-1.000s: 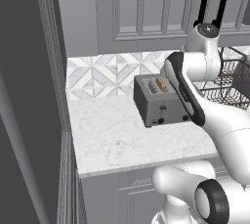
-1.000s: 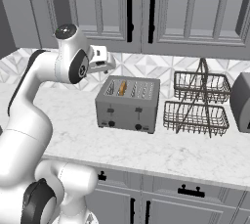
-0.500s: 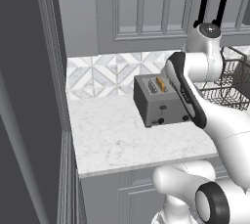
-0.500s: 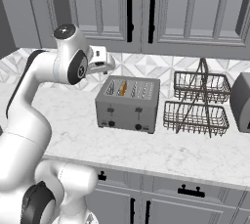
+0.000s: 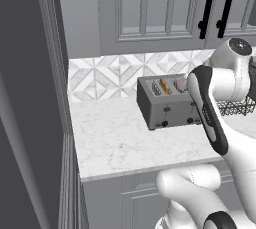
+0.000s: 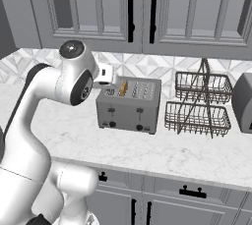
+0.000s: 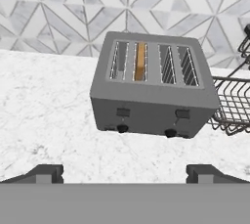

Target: Start the toaster. Once the lever pops up, take the bread to the plate on the dining counter.

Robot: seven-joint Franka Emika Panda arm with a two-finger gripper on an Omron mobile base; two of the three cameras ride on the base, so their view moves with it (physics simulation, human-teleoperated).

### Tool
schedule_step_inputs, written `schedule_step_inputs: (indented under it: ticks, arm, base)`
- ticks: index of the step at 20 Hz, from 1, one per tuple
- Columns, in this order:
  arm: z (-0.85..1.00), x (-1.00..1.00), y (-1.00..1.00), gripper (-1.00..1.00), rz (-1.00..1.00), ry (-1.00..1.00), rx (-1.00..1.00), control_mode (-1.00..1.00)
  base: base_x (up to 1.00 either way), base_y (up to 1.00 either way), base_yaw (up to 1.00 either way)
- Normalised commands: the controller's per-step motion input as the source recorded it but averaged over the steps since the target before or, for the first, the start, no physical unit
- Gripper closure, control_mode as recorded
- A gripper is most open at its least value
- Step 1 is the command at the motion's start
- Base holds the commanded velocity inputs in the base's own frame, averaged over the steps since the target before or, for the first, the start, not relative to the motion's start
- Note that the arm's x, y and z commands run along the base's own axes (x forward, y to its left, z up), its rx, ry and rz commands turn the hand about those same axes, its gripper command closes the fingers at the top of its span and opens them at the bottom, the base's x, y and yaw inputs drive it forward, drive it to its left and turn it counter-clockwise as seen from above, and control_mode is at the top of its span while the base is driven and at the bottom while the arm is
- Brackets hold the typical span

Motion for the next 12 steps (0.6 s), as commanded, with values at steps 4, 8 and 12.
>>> schedule_step_inputs:
  ticks: [4,8,12]
  arm:
    - [-0.32,0.13,-0.15,-1.0,-0.08,0.03,0.13,-1.0]
    - [-0.33,0.34,-0.04,-1.0,-0.07,0.01,0.07,-1.0]
    - [-0.21,0.67,-0.02,-1.0,-0.05,0.06,0.04,-1.0]
  base:
    - [0.0,0.0,0.0]
    - [0.0,0.0,0.0]
    - [0.0,0.0,0.0]
